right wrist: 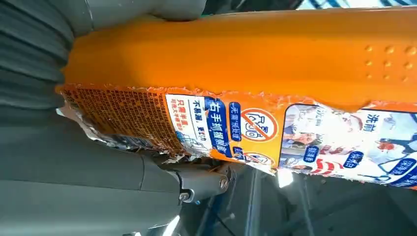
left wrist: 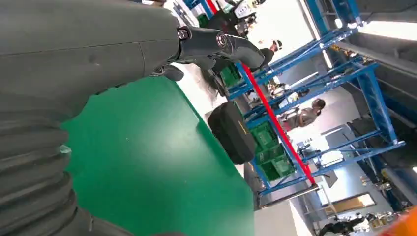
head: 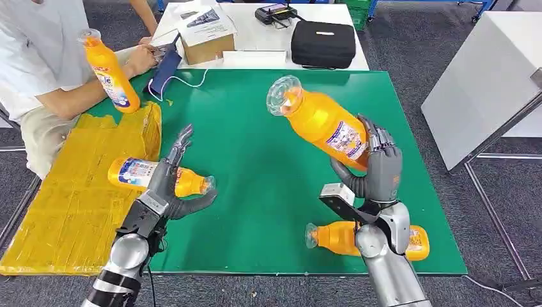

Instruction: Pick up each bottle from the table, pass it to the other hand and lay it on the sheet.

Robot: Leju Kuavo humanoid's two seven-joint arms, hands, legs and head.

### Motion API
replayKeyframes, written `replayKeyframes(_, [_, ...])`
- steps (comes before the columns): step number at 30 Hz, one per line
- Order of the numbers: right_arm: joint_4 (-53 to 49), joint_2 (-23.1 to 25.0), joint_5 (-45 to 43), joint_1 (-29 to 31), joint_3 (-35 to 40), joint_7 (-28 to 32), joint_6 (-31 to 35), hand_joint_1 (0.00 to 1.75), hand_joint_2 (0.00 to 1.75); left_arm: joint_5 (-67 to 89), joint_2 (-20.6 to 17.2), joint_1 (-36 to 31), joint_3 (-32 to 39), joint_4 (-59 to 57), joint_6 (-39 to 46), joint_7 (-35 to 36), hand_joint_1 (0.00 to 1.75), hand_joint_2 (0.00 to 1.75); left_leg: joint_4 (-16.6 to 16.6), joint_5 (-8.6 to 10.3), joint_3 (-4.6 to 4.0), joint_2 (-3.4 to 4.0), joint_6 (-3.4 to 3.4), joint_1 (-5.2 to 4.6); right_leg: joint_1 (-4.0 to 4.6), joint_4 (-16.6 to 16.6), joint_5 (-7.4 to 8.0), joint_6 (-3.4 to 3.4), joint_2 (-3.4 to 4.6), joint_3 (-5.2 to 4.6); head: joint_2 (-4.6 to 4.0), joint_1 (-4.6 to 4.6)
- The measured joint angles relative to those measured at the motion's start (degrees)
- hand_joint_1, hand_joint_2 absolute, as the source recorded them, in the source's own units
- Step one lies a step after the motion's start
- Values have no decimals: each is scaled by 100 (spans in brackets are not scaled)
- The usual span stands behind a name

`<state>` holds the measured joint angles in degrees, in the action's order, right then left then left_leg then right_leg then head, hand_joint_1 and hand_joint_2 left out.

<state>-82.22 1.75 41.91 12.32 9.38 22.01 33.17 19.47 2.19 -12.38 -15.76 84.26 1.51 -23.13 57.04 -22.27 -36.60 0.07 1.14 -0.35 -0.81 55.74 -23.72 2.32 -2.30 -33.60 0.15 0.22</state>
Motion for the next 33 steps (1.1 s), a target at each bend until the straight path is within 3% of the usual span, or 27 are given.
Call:
replayKeyframes(5, [24,295,-1308,3,183,120,-1545,175,175,7,15,-182,-199,-166,-116,83,0,175,-2,0,0,1,-1,3,2,1,0,0,4,-3,0,-2])
replayKeyframes(9, [385,604,-1603,144,562,158,-2270,175,175,-107,83,-397,-346,-326,-251,133,0,175,-2,2,0,4,-4,6,5,2,-1,-1,7,-3,0,-2])
replayKeyframes(18, [1773,1050,-1625,495,1556,256,-2663,175,175,-695,129,-663,-474,-516,-529,171,0,175,-2,3,-2,1,-5,4,1,2,-1,-1,5,-3,0,0])
replayKeyframes(28, [2321,1128,-1618,740,1845,317,-2718,175,175,-935,129,-724,-450,-708,-653,164,0,175,-2,3,-2,4,-5,3,2,2,-1,-1,6,-5,0,0])
replayKeyframes(29, [2350,1130,-1599,753,1853,317,-2716,175,175,-944,129,-727,-446,-719,-662,164,175,175,-2,3,-2,4,-5,3,2,2,-1,-1,6,-5,0,0])
replayKeyframes(33, [2413,1137,-1540,786,1889,317,-2696,175,175,-1054,129,-737,-444,-767,-706,164,175,175,-2,3,-2,4,-5,3,2,2,-1,-1,6,-5,0,0])
